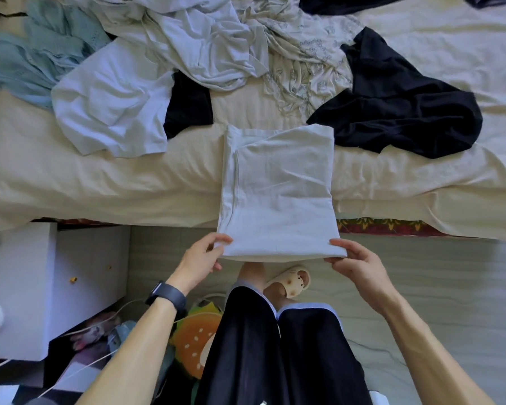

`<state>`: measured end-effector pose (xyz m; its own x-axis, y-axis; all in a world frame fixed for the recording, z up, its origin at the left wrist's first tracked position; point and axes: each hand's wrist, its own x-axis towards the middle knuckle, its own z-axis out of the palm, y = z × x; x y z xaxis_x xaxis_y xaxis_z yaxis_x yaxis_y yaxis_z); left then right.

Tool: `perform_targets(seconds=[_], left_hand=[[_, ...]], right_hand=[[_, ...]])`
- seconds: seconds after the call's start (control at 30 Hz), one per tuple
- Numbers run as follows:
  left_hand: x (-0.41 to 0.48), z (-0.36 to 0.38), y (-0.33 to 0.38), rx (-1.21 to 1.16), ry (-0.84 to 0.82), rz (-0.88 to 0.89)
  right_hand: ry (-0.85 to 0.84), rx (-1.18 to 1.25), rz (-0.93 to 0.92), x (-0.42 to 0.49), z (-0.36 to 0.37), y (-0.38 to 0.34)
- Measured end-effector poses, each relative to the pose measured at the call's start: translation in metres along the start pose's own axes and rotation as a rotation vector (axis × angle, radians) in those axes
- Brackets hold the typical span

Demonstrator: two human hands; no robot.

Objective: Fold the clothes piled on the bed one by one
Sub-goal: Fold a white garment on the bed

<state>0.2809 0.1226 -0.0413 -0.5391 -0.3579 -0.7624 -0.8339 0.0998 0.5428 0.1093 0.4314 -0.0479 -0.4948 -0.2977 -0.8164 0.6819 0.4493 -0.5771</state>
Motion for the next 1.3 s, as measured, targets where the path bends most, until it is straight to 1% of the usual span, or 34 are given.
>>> perform_targets(seconds=[0.07,0.1,0.13,0.2,0.23,0.3,0.33,0.4,0.47,0.5,0.6,0.7,0.77,0.9,1.07,1.17,1.3], left_hand=[[0.0,-0.009,0.005,0.008,-0.074,0.048],[0.0,-0.014,0.008,0.06,-0.103,0.066],[0.001,-0.019,0.011,0.173,-0.106,0.078],[0.007,-0.028,0.019,0.427,-0.005,0.147],[0.012,-0.033,0.023,0.441,0.065,0.19],[0.028,-0.044,0.033,0.256,0.153,0.223],[0.04,-0.048,0.04,0.15,0.169,0.221],[0.067,-0.053,0.06,0.011,0.162,0.238],[0.097,-0.051,0.081,-0.13,0.169,0.258],[0.113,-0.049,0.092,-0.153,0.21,0.27],[0.163,-0.043,0.117,-0.108,0.337,0.246],[0.2,-0.038,0.122,-0.082,0.416,0.158],[0.216,-0.034,0.12,-0.059,0.452,0.147],[0.237,-0.032,0.12,0.066,0.472,0.183],[0.254,-0.034,0.124,0.12,0.495,0.174],[0.262,-0.034,0.123,0.135,0.512,0.158],[0.272,-0.032,0.126,0.217,0.536,0.114]], right_hand=[[-0.046,-0.118,-0.052,0.001,-0.008,-0.007],[-0.034,-0.169,-0.089,0.002,-0.01,-0.012],[-0.004,-0.219,-0.133,0.005,-0.011,-0.017],[0.059,-0.268,-0.22,0.014,-0.01,-0.031],[0.08,-0.266,-0.26,0.018,-0.009,-0.04],[0.145,-0.274,-0.337,0.03,-0.007,-0.06],[0.188,-0.298,-0.371,0.039,-0.005,-0.07],[0.241,-0.344,-0.418,0.062,-0.001,-0.091],[0.269,-0.34,-0.417,0.092,0.006,-0.109],[0.294,-0.336,-0.41,0.108,0.01,-0.117],[0.431,-0.367,-0.378,0.153,0.023,-0.136],[0.538,-0.442,-0.33,0.184,0.033,-0.145],[0.587,-0.469,-0.332,0.197,0.038,-0.147],[0.633,-0.467,-0.31,0.214,0.045,-0.147],[0.663,-0.475,-0.261,0.23,0.049,-0.15],[0.67,-0.484,-0.231,0.241,0.051,-0.15],[0.719,-0.483,-0.216,0.256,0.052,-0.146]])
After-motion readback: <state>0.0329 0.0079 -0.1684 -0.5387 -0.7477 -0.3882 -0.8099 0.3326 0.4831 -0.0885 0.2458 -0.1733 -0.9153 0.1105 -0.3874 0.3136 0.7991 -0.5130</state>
